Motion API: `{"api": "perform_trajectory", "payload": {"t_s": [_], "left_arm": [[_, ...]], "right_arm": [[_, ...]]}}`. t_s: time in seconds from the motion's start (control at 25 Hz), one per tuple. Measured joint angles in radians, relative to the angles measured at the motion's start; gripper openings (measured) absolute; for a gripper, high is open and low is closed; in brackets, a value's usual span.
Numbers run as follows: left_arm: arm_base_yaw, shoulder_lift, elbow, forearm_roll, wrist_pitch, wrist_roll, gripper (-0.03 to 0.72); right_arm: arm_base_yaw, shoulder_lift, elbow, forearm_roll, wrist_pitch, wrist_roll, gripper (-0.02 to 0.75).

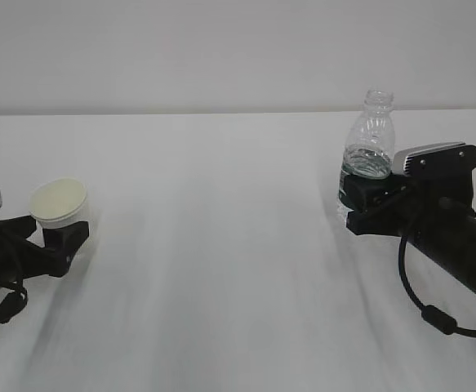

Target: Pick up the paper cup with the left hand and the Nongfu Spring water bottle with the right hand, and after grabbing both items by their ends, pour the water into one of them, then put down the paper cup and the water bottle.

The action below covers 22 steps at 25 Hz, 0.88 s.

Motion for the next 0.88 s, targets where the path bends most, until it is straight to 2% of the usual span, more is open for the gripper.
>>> {"api": "perform_trajectory", "payload": {"t_s": [0.88], "left_arm": [[0.000,0.116,-0.123,0.000,0.000,0.002,0.690]], "right_arm": [[0.000,0.000,0.000,0.000,0.000,0.000,0.414]]}}
